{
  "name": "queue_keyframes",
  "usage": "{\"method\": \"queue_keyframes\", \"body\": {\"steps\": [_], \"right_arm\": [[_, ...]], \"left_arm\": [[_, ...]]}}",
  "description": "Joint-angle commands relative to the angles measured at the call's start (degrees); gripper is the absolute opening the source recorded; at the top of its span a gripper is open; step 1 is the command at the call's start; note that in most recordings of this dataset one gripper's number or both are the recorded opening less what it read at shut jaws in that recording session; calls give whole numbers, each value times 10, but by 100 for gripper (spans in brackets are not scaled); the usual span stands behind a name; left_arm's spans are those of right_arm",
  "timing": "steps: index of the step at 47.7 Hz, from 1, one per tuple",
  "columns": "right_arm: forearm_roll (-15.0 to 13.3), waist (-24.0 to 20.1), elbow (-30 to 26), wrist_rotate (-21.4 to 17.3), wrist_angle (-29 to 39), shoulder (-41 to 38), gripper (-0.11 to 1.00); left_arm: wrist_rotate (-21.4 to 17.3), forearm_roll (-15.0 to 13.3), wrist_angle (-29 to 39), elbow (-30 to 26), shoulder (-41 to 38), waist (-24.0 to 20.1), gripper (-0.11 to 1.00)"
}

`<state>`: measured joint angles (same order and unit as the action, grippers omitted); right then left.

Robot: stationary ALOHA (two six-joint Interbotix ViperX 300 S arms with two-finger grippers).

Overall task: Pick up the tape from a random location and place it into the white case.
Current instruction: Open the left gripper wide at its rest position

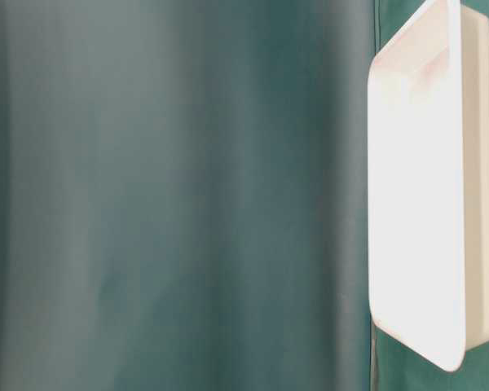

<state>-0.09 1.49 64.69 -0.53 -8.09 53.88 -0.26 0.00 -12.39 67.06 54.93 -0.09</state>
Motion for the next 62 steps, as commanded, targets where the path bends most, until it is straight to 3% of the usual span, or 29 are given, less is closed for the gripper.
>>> {"method": "queue_keyframes", "body": {"steps": [1, 20, 41, 62], "right_arm": [[2, 4, -14, -1, -6, -5, 92], [2, 5, -14, -2, -5, -6, 92], [2, 6, -14, -2, -4, -6, 92], [1, 5, -13, -2, -4, -8, 92]], "left_arm": [[0, -1, 0, -14, -4, -2, 98], [6, -1, 4, -14, -4, 6, 99], [11, -1, 15, -20, -4, 132, 99], [9, -2, 11, -30, -6, 116, 99]]}}
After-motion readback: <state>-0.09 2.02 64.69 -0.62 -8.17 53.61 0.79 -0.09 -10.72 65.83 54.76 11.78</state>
